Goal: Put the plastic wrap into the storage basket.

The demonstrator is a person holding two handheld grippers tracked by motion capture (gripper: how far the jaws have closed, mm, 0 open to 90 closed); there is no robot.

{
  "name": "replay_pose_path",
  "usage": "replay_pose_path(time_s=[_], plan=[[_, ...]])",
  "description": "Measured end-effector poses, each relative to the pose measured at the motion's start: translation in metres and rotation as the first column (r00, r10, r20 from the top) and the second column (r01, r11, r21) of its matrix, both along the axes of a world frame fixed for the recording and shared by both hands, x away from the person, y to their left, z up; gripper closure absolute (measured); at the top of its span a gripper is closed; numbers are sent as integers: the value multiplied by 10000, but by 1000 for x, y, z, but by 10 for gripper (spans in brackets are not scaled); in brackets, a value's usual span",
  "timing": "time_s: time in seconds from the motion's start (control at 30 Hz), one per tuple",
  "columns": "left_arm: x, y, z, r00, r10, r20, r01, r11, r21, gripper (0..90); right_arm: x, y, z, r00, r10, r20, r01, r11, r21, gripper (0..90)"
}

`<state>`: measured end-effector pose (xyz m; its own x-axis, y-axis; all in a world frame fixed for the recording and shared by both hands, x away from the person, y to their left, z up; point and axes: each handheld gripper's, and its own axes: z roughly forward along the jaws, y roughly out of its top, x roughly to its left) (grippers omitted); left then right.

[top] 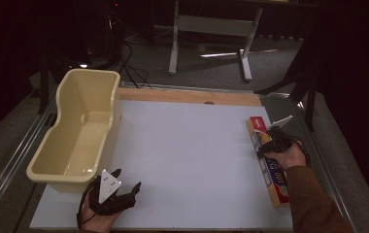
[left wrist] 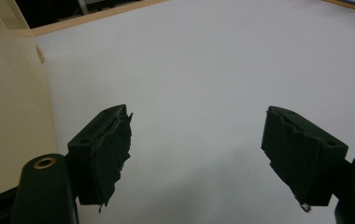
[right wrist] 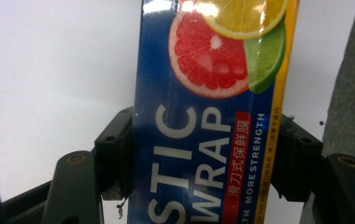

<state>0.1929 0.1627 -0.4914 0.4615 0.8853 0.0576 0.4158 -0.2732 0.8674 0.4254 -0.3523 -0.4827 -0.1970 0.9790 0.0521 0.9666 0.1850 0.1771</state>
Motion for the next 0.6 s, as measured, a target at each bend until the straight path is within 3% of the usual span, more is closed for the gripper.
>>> replay_pose_path(time_s=[0.1, 0.2, 0.3, 0.6], plan=[[0, 1, 0, 10000, 39, 4, -39, 10000, -44, 236, 5, 2, 1, 9983, -308, -493, 304, 9995, -97, 371], [0, 1, 0, 10000, 55, -5, -55, 10000, -46, 236, 6, 3, 1, 9979, -302, -575, 289, 9993, -241, 379], [0, 1, 0, 10000, 42, -9, -42, 10000, -52, 238, 11, 7, 3, 9943, -403, -992, 339, 9973, -650, 402], [1, 2, 0, 10000, 47, 20, -46, 9999, -121, 240, 6, -5, 7, 9936, -686, -894, 693, 9976, 50, 410]])
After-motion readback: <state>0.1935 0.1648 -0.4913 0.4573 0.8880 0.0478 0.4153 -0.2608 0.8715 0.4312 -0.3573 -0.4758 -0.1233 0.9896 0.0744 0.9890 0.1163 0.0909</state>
